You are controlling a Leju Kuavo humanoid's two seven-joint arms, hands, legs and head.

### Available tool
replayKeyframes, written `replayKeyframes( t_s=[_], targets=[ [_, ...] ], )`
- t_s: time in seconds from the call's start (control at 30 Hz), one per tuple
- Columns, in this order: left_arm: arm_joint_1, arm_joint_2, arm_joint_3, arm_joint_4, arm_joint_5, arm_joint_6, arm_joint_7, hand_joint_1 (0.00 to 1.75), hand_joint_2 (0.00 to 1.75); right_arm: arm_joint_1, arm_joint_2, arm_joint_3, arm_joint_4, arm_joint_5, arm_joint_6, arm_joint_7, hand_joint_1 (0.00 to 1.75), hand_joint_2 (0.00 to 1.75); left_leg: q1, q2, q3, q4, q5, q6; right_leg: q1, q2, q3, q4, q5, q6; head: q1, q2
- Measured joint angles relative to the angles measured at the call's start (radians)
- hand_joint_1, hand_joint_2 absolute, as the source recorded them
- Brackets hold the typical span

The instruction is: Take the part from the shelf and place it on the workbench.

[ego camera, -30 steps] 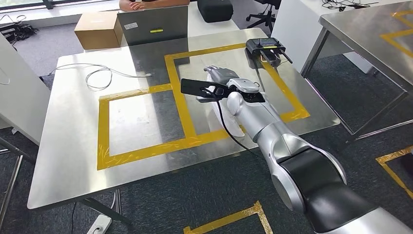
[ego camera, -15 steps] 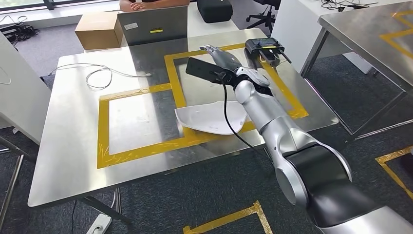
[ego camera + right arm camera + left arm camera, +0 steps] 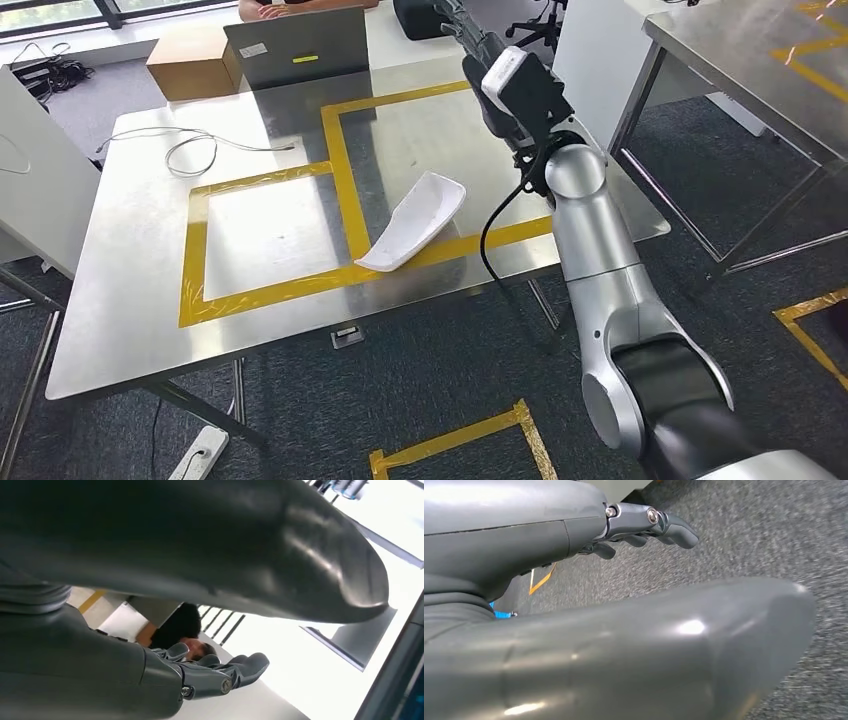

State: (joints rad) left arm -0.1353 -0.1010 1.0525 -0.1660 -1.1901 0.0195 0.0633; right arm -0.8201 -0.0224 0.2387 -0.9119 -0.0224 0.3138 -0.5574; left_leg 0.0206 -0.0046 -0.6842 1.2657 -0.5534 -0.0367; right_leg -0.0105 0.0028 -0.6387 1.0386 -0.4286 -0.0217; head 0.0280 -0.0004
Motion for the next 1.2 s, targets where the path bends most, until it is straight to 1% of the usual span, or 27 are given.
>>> replayKeyframes(
  t_s=[0.07, 0.1, 0.13, 0.23, 0.27, 0.33, 0.4, 0.43, 0.47, 0.5, 0.53, 0.6, 0.63, 0.67, 0.73, 0.77, 0.8, 0.9, 0.93, 0.97, 1.0, 1.03, 1.07, 1.1, 1.13, 1.17, 1.2],
  targets=[
    [0.005, 0.001, 0.001, 0.000, 0.000, 0.001, -0.005, 0.00, 0.00, 0.071, -0.030, -0.002, -0.123, -0.030, -0.015, -0.026, 0.00, 0.00, -0.006, -0.001, 0.102, -0.137, 0.027, 0.013, 0.002, -0.002, -0.011, 0.001, 0.012, 0.006, 0.000, 0.000],
    [0.008, 0.002, 0.001, -0.001, -0.004, 0.001, -0.007, 0.00, 0.00, 0.107, -0.047, -0.005, -0.184, -0.037, -0.027, -0.038, 0.00, 0.00, -0.010, -0.002, 0.140, -0.190, 0.032, 0.018, 0.002, -0.004, -0.013, 0.000, 0.017, 0.010, 0.001, 0.000],
    [0.012, 0.003, 0.001, -0.001, -0.009, 0.000, -0.008, 0.00, 0.00, 0.143, -0.063, -0.008, -0.242, -0.039, -0.039, -0.048, 0.00, 0.00, -0.015, -0.002, 0.160, -0.223, 0.030, 0.022, 0.002, -0.005, -0.012, -0.001, 0.022, 0.016, 0.000, 0.000],
    [0.025, 0.005, 0.001, -0.001, -0.013, 0.000, -0.008, 0.00, 0.00, 0.256, -0.111, -0.023, -0.401, -0.005, -0.095, -0.063, 0.00, 0.00, -0.017, -0.002, 0.156, -0.241, 0.043, 0.037, 0.000, -0.005, -0.011, -0.008, 0.034, 0.038, -0.001, 0.000],
    [0.028, 0.006, 0.002, -0.001, -0.011, 0.000, -0.006, 0.00, 0.00, 0.297, -0.126, -0.031, -0.449, 0.017, -0.125, -0.074, 0.00, 0.00, -0.015, -0.001, 0.152, -0.245, 0.053, 0.045, -0.001, -0.004, -0.016, 0.001, 0.019, 0.045, -0.001, 0.000],
    [0.034, 0.004, 0.004, 0.000, -0.008, 0.001, -0.005, 0.00, 0.00, 0.390, -0.149, -0.050, -0.531, 0.060, -0.186, -0.104, 0.00, 0.00, -0.011, 0.002, 0.137, -0.251, 0.075, 0.059, -0.003, -0.001, -0.043, 0.078, -0.059, 0.056, 0.001, 0.000],
    [0.041, 0.002, 0.006, 0.000, -0.010, 0.001, -0.006, 0.00, 0.00, 0.498, -0.157, -0.063, -0.603, 0.093, -0.227, -0.128, 0.00, 0.00, -0.012, 0.002, 0.109, -0.250, 0.095, 0.065, -0.003, 0.000, -0.079, 0.209, -0.146, 0.064, 0.001, 0.000],
    [0.045, 0.001, 0.006, 0.000, -0.013, 0.001, -0.007, 0.00, 0.00, 0.549, -0.158, -0.067, -0.637, 0.110, -0.244, -0.135, 0.00, 0.00, -0.012, 0.002, 0.094, -0.248, 0.104, 0.064, -0.004, 0.000, -0.085, 0.255, -0.161, 0.067, 0.001, 0.000],
    [0.048, -0.001, 0.006, 0.000, -0.016, 0.001, -0.007, 0.00, 0.00, 0.594, -0.158, -0.068, -0.669, 0.124, -0.261, -0.140, 0.00, 0.00, -0.012, 0.003, 0.078, -0.246, 0.114, 0.063, -0.004, -0.001, -0.075, 0.270, -0.155, 0.067, 0.001, 0.000],
    [0.050, -0.004, 0.006, 0.000, -0.018, 0.001, -0.009, 0.00, 0.00, 0.633, -0.158, -0.070, -0.697, 0.136, -0.274, -0.142, 0.00, 0.00, -0.013, 0.004, 0.063, -0.243, 0.123, 0.061, -0.004, -0.001, -0.045, 0.248, -0.133, 0.067, 0.001, 0.000],
    [0.051, -0.006, 0.006, 0.000, -0.018, 0.003, -0.012, 0.00, 0.00, 0.665, -0.158, -0.071, -0.722, 0.145, -0.284, -0.144, 0.00, 0.00, -0.013, 0.004, 0.049, -0.240, 0.132, 0.059, -0.003, -0.001, 0.001, 0.195, -0.110, 0.064, 0.001, 0.000],
    [0.051, -0.013, 0.006, 0.000, -0.014, 0.008, -0.025, 0.00, 0.00, 0.720, -0.158, -0.076, -0.766, 0.162, -0.297, -0.145, 0.00, 0.00, -0.014, 0.004, 0.030, -0.233, 0.147, 0.050, 0.000, -0.001, 0.105, 0.057, -0.105, 0.053, 0.001, 0.000],
    [0.050, -0.016, 0.007, 0.000, -0.011, 0.010, -0.034, 0.00, 0.00, 0.744, -0.158, -0.080, -0.784, 0.170, -0.302, -0.145, 0.00, 0.00, -0.015, 0.004, 0.026, -0.232, 0.154, 0.045, 0.003, -0.001, 0.135, 0.009, -0.114, 0.046, 0.002, 0.000],
    [0.050, -0.018, 0.007, 0.000, -0.008, 0.010, -0.043, 0.00, 0.00, 0.765, -0.158, -0.083, -0.797, 0.179, -0.307, -0.145, 0.00, 0.00, -0.015, 0.004, 0.026, -0.233, 0.162, 0.038, 0.007, -0.001, 0.148, -0.017, -0.122, 0.038, 0.003, 0.000],
    [0.050, -0.020, 0.007, 0.000, -0.010, 0.010, -0.055, 0.00, 0.00, 0.802, -0.158, -0.090, -0.815, 0.193, -0.317, -0.145, 0.00, 0.00, -0.014, 0.005, 0.024, -0.238, 0.174, 0.023, 0.007, -0.002, 0.138, -0.029, -0.107, 0.022, 0.005, 0.000],
    [0.051, -0.021, 0.007, 0.000, -0.013, 0.009, -0.059, 0.00, 0.00, 0.821, -0.158, -0.093, -0.823, 0.198, -0.322, -0.144, 0.00, 0.00, -0.013, 0.004, 0.018, -0.233, 0.163, 0.017, 0.005, -0.003, 0.131, -0.032, -0.095, 0.014, 0.004, 0.000],
    [0.053, -0.022, 0.007, 0.000, -0.015, 0.009, -0.062, 0.00, 0.00, 0.839, -0.158, -0.096, -0.833, 0.201, -0.327, -0.144, 0.00, 0.00, -0.013, 0.004, 0.007, -0.210, 0.130, 0.012, 0.002, -0.004, 0.121, -0.036, -0.081, 0.007, 0.003, 0.000],
    [0.055, -0.025, 0.008, 0.001, 0.002, 0.010, -0.077, 0.00, 0.00, 0.893, -0.157, -0.107, -0.851, 0.205, -0.334, -0.140, 0.00, 0.00, -0.009, 0.004, -0.029, -0.047, -0.022, 0.000, -0.001, -0.007, 0.079, -0.038, -0.042, 0.000, 0.000, 0.000],
    [0.055, -0.026, 0.008, 0.001, 0.010, 0.011, -0.083, 0.00, 0.00, 0.909, -0.155, -0.113, -0.852, 0.206, -0.334, -0.138, 0.00, 0.00, -0.008, 0.004, -0.031, 0.005, -0.043, -0.003, -0.001, -0.008, 0.063, -0.037, -0.030, 0.001, 0.000, 0.000],
    [0.054, -0.026, 0.009, 0.001, 0.016, 0.012, -0.087, 0.00, 0.00, 0.924, -0.153, -0.121, -0.852, 0.208, -0.333, -0.136, 0.00, 0.00, -0.008, 0.004, -0.021, 0.035, -0.040, -0.005, -0.001, -0.009, 0.047, -0.035, -0.019, 0.003, 0.000, 0.000],
    [0.054, -0.026, 0.010, 0.001, 0.020, 0.012, -0.090, 0.00, 0.00, 0.936, -0.149, -0.128, -0.852, 0.210, -0.333, -0.135, 0.00, 0.00, -0.007, 0.004, 0.006, 0.030, -0.018, -0.006, -0.003, -0.010, 0.031, -0.032, -0.007, 0.006, 0.000, 0.000],
    [0.054, -0.026, 0.011, 0.001, 0.023, 0.012, -0.092, 0.00, 0.00, 0.946, -0.146, -0.135, -0.852, 0.211, -0.333, -0.134, 0.00, 0.00, -0.006, 0.004, 0.050, -0.008, 0.009, -0.006, -0.004, -0.011, 0.016, -0.028, 0.004, 0.011, 0.000, 0.000],
    [0.053, -0.027, 0.013, 0.001, 0.024, 0.012, -0.094, 0.00, 0.00, 0.954, -0.142, -0.141, -0.853, 0.212, -0.332, -0.134, 0.00, 0.00, -0.005, 0.003, 0.105, -0.075, 0.020, -0.006, -0.005, -0.011, 0.004, -0.024, 0.013, 0.016, 0.000, 0.000],
    [0.052, -0.027, 0.015, 0.001, 0.024, 0.012, -0.095, 0.00, 0.00, 0.959, -0.139, -0.146, -0.853, 0.212, -0.332, -0.134, 0.00, 0.00, -0.007, 0.002, 0.161, -0.149, 0.016, -0.003, -0.005, -0.011, -0.008, -0.019, 0.023, 0.022, 0.001, 0.000],
    [0.051, -0.028, 0.016, 0.001, 0.024, 0.012, -0.097, 0.00, 0.00, 0.963, -0.137, -0.150, -0.853, 0.213, -0.332, -0.134, 0.00, 0.00, -0.009, 0.000, 0.198, -0.207, 0.004, 0.003, -0.005, -0.011, -0.014, -0.017, 0.031, 0.029, 0.001, 0.000],
    [0.050, -0.029, 0.017, 0.001, 0.024, 0.012, -0.098, 0.00, 0.00, 0.965, -0.135, -0.153, -0.853, 0.213, -0.332, -0.135, 0.00, 0.00, -0.012, -0.001, 0.217, -0.242, -0.009, 0.010, -0.005, -0.011, -0.016, -0.016, 0.040, 0.037, 0.000, 0.000],
    [0.051, -0.029, 0.018, 0.002, 0.024, 0.012, -0.098, 0.00, 0.00, 0.967, -0.134, -0.155, -0.852, 0.214, -0.332, -0.134, 0.00, 0.00, -0.016, -0.002, 0.219, -0.253, -0.011, 0.020, -0.005, -0.011, -0.017, -0.019, 0.049, 0.045, 0.000, 0.000]
  ],
)
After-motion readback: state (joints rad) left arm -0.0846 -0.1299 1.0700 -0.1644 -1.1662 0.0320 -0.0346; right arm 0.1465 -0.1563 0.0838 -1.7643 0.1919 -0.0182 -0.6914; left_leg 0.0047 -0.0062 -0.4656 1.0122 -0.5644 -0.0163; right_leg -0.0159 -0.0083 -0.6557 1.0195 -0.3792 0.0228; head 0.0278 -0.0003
